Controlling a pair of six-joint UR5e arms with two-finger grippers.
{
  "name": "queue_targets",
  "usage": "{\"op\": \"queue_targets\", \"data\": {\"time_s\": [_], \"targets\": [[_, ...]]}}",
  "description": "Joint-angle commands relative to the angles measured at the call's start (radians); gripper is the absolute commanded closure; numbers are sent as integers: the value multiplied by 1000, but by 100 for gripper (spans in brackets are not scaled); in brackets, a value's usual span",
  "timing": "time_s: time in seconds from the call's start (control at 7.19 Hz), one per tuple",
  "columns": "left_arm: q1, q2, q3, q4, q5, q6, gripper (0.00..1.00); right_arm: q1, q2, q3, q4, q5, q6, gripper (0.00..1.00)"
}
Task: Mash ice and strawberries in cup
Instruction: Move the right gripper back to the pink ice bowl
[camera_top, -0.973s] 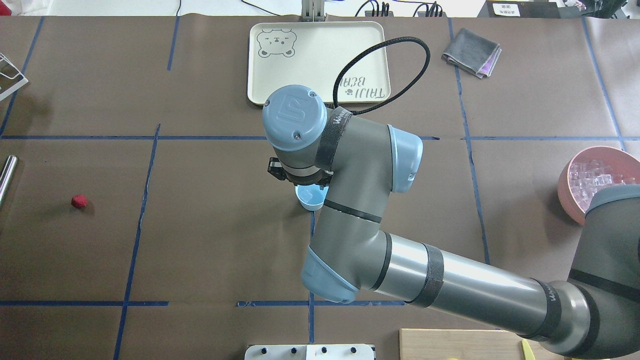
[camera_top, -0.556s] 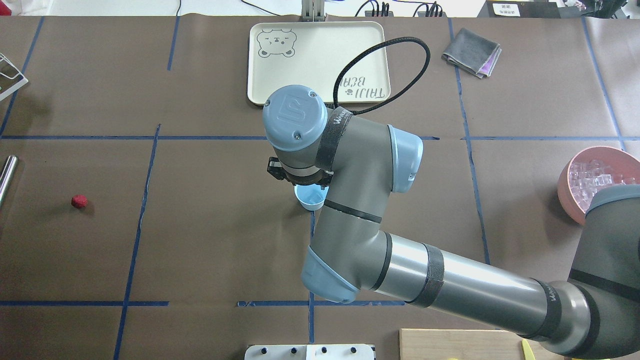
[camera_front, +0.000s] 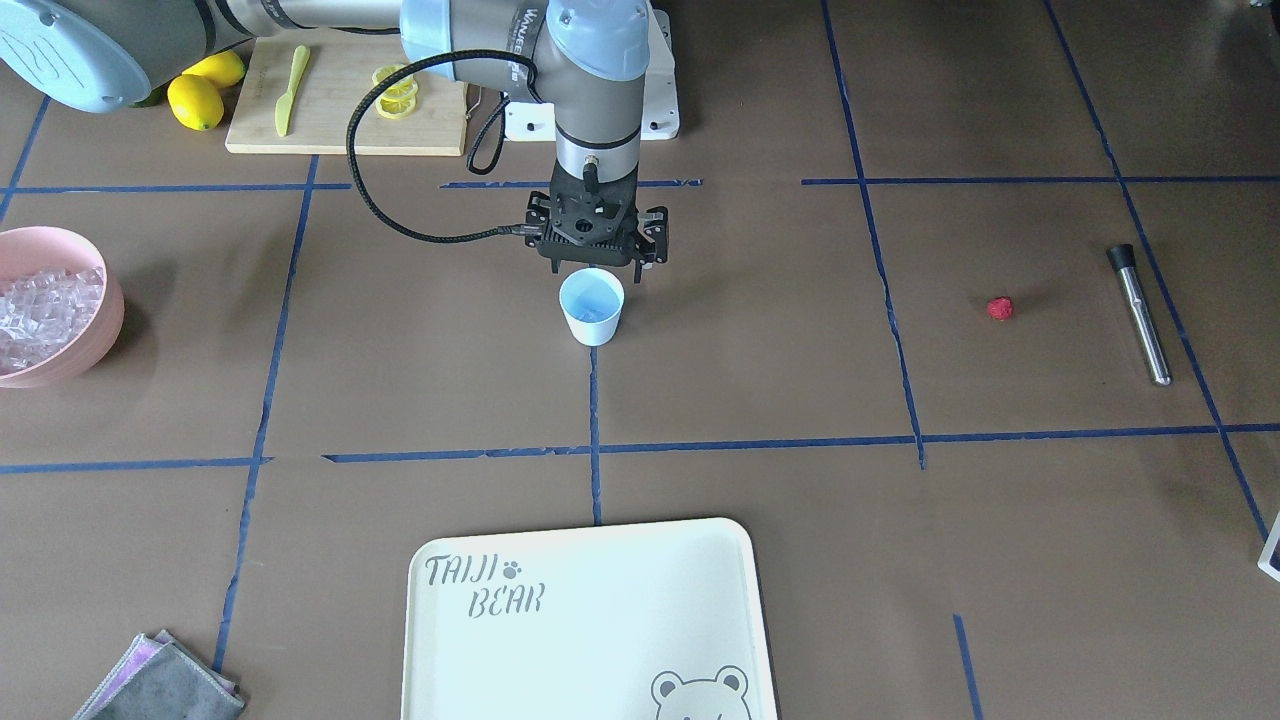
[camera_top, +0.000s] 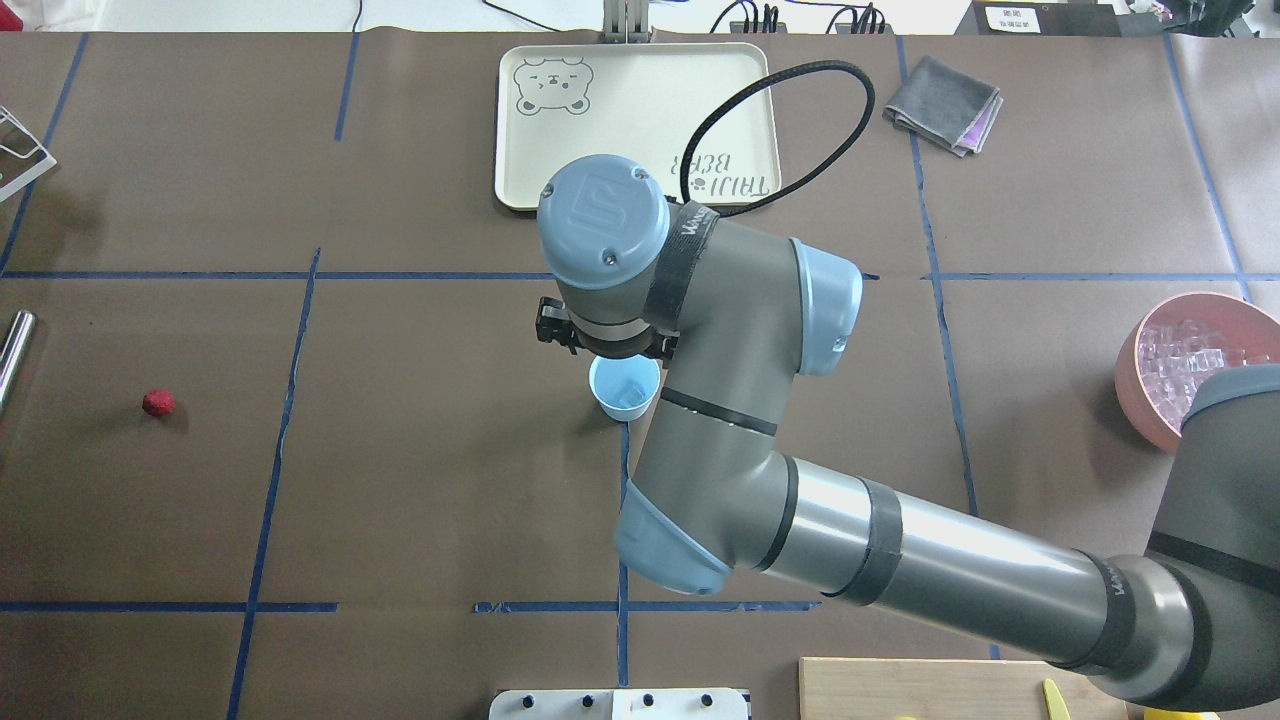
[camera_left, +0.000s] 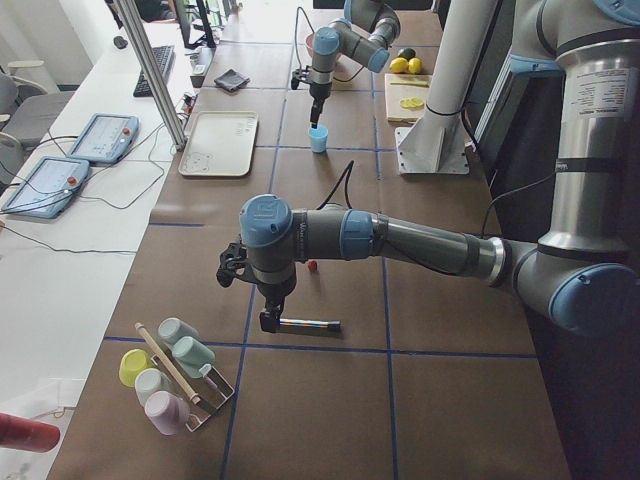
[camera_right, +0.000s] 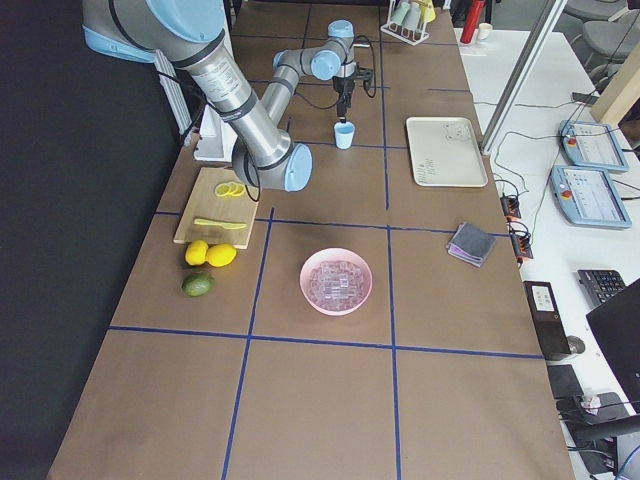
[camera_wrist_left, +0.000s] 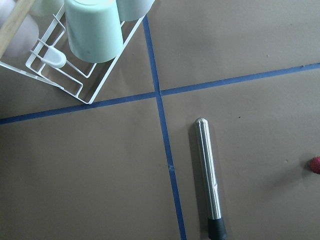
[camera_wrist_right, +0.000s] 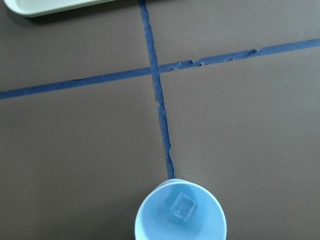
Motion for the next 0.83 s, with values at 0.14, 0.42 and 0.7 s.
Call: {"op": "queue_targets", "data": {"time_s": [0.14, 0.42, 0.7], "targets": [[0, -1, -17, 2, 0, -15, 0, 174, -335, 386, -33, 99, -182, 1], [-1, 5, -35, 3, 0, -32, 0, 312, -569, 554, -27, 150, -399, 1], [-1, 7, -54, 5, 0, -44, 0, 505, -753, 599, -21, 271, -695, 1]]}}
